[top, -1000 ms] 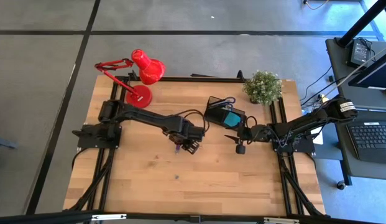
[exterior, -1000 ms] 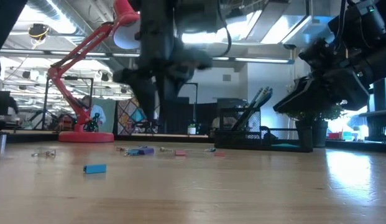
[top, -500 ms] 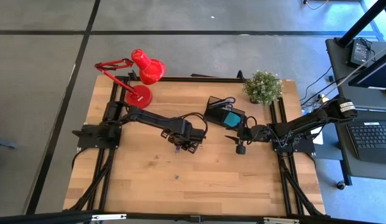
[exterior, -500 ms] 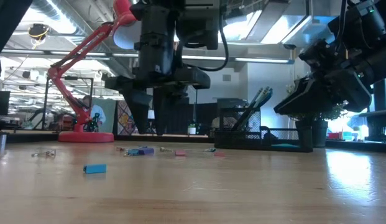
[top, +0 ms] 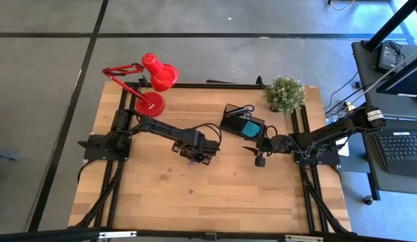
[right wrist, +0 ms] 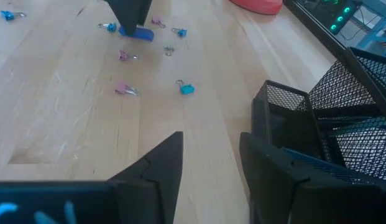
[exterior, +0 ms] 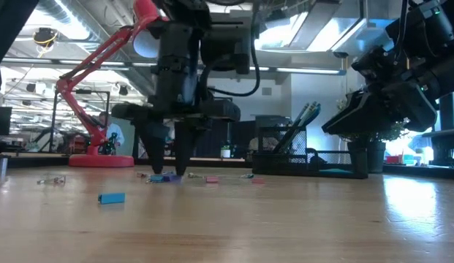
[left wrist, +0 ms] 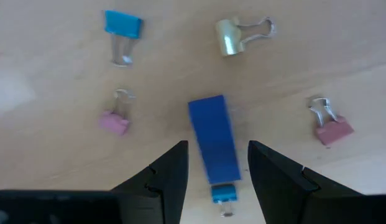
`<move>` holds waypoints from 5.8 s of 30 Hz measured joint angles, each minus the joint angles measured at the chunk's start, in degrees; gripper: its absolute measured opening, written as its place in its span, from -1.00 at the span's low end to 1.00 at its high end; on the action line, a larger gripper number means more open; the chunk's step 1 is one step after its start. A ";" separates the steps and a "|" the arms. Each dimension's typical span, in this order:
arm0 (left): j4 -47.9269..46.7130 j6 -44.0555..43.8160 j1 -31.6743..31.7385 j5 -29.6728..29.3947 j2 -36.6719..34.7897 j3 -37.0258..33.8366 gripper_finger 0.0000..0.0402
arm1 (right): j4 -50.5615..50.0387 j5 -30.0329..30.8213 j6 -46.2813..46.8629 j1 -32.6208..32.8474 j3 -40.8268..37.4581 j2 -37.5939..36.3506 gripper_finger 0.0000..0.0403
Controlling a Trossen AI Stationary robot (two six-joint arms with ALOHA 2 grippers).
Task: Pick and place office supplies into organizer
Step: Put the blue eraser into the black desk organizer, then put the blue binder clip into the black desk organizer
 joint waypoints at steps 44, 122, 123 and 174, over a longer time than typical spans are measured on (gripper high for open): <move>5.13 8.20 0.87 -1.83 0.00 -1.63 -0.24 | -0.11 -0.01 -1.09 0.00 -0.04 0.00 -0.20; 36.95 79.12 14.92 -11.96 9.81 11.13 -0.65 | -1.09 0.01 -1.31 0.02 -0.04 0.00 -0.20; 37.15 79.12 14.91 -11.95 9.81 11.13 -0.65 | -1.07 -0.01 -1.31 0.02 -0.04 0.00 -0.20; 19.30 50.32 5.31 -5.54 1.57 11.20 -0.34 | -2.67 0.01 -0.96 0.02 -0.04 0.00 -0.20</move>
